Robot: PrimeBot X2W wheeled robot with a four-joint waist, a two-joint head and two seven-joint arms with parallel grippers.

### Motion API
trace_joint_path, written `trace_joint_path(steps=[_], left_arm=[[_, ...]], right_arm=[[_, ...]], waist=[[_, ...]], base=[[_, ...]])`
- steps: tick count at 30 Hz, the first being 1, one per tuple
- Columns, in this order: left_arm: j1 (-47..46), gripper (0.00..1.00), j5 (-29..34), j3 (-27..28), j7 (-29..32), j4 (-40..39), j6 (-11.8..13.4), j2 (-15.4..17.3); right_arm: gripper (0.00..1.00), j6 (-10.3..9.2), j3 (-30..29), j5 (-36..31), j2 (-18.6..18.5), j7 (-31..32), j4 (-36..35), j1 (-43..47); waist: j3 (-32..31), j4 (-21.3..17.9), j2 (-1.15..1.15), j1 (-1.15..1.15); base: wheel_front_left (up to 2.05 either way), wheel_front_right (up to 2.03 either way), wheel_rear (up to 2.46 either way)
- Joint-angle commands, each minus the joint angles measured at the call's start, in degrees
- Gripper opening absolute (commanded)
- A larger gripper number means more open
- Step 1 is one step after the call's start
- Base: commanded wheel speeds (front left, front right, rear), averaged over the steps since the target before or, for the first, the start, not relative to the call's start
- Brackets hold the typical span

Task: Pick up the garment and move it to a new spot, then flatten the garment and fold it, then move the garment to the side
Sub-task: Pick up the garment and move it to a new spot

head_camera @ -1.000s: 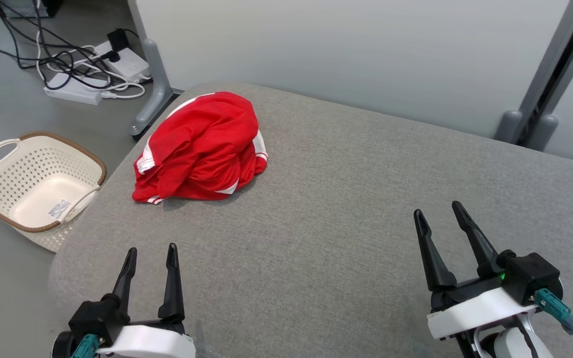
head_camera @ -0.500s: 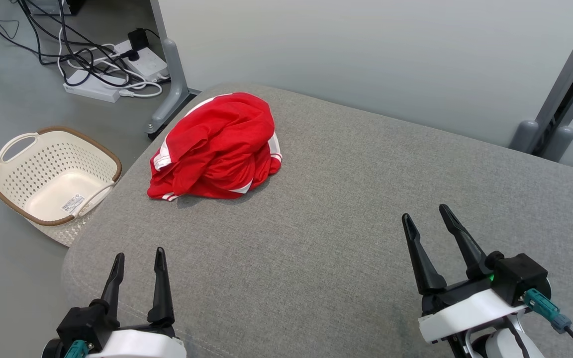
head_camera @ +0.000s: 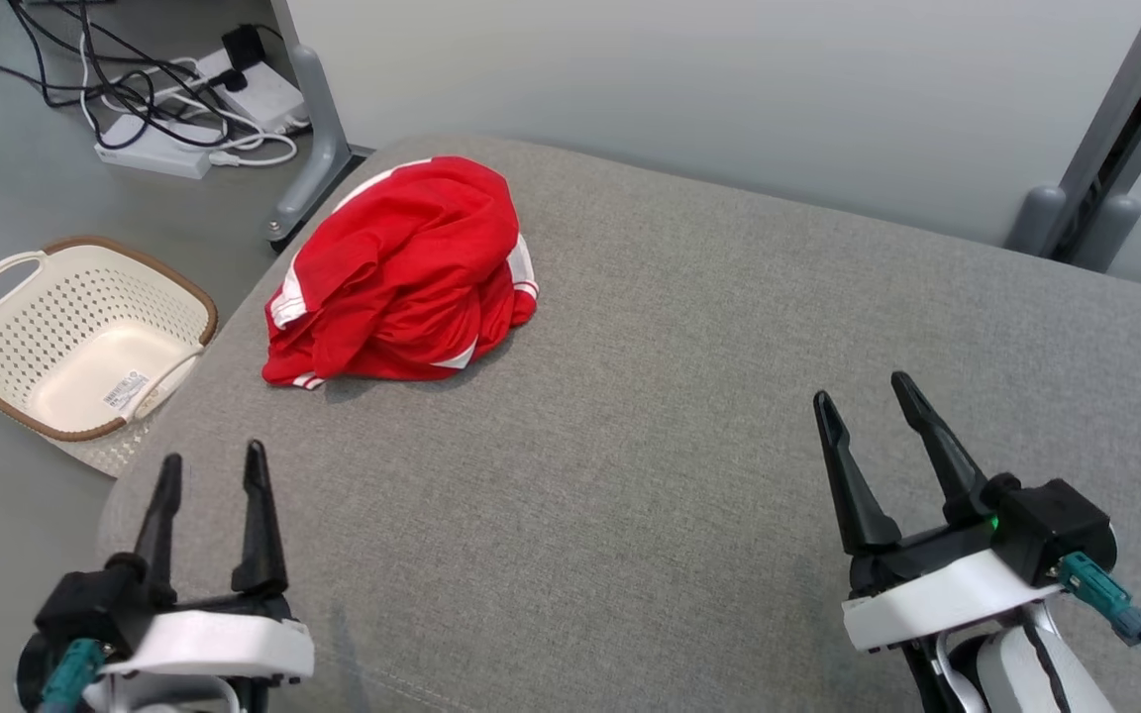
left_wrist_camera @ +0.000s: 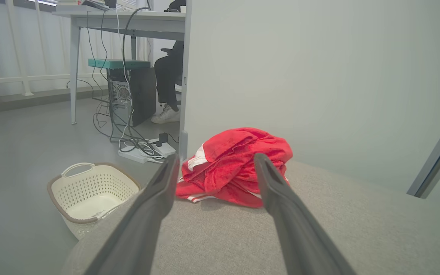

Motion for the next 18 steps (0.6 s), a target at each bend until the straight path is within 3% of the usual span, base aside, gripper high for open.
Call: trace_joint_path(steps=[1, 9, 18], left_arm=[[-1.76, 1.0, 0.04, 1.31, -0.15, 0.38, -0.82, 0.27], [-13.75, 1.0, -0.89, 5.13, 0.84, 10.2, -7.34, 4.63], [-31.52, 1.0, -4.65, 2.93, 14.14, 23.39, -9.75, 11.37]], right_arm=[[1.0, 0.06, -0.22, -0.7, -0.31, -0.15, -0.41, -0.92], [1.0, 0.04, -1.51, -4.52, -0.33, -0.14, -2.26, -4.71], [1.0, 0.04, -1.65, -6.66, -0.78, -0.15, -3.07, -7.56]], waist=[[2.06, -1.21, 0.0, 0.0], [9.83, -3.46, 0.0, 0.0], [16.96, -5.25, 0.0, 0.0]], base=[[0.0, 0.0, 0.0], [0.0, 0.0, 0.0], [0.0, 0.0, 0.0]])
